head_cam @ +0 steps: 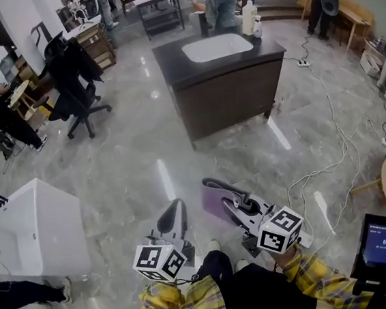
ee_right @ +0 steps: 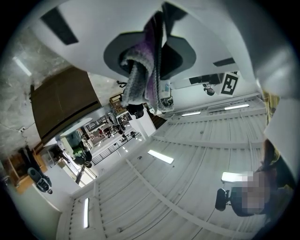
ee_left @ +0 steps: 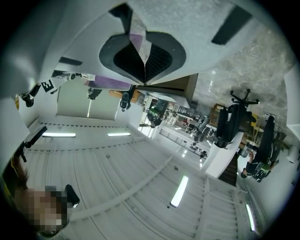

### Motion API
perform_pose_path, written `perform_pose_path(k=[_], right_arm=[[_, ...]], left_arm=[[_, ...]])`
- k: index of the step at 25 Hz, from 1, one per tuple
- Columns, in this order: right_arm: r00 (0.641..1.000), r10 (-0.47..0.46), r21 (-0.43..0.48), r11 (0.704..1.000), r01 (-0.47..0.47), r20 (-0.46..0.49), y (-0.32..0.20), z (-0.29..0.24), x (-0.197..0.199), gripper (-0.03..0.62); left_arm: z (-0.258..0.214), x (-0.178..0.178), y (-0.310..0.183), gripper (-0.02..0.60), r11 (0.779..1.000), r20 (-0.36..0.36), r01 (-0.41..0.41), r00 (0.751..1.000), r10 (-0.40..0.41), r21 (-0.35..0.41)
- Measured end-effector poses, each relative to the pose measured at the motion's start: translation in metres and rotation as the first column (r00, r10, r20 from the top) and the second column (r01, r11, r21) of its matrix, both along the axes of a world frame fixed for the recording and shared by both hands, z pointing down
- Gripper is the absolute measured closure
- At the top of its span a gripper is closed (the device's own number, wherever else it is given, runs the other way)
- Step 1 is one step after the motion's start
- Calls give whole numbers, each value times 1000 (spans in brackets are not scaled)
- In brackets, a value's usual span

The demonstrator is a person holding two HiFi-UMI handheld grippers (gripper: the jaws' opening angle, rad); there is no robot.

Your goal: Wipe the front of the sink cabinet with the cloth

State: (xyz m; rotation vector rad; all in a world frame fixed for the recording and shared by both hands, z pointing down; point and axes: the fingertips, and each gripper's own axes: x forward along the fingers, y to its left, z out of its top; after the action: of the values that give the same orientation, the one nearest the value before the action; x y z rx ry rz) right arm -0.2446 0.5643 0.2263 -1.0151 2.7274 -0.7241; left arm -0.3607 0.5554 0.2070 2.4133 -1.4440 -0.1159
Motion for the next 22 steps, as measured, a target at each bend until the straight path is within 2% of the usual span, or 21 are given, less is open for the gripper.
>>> perform_pose_path(k=[6,22], right_arm=[[1000,20,1,1000,-20,-3,-49,13,-13,551],[997,79,-12,997,-79,-12,-131,18,-45,551]], left_arm=[[18,-12,-52,574,1000,-10,-20,1000,20,-15],[30,-45,-138,574,996,-14,-81,997,81,-47]])
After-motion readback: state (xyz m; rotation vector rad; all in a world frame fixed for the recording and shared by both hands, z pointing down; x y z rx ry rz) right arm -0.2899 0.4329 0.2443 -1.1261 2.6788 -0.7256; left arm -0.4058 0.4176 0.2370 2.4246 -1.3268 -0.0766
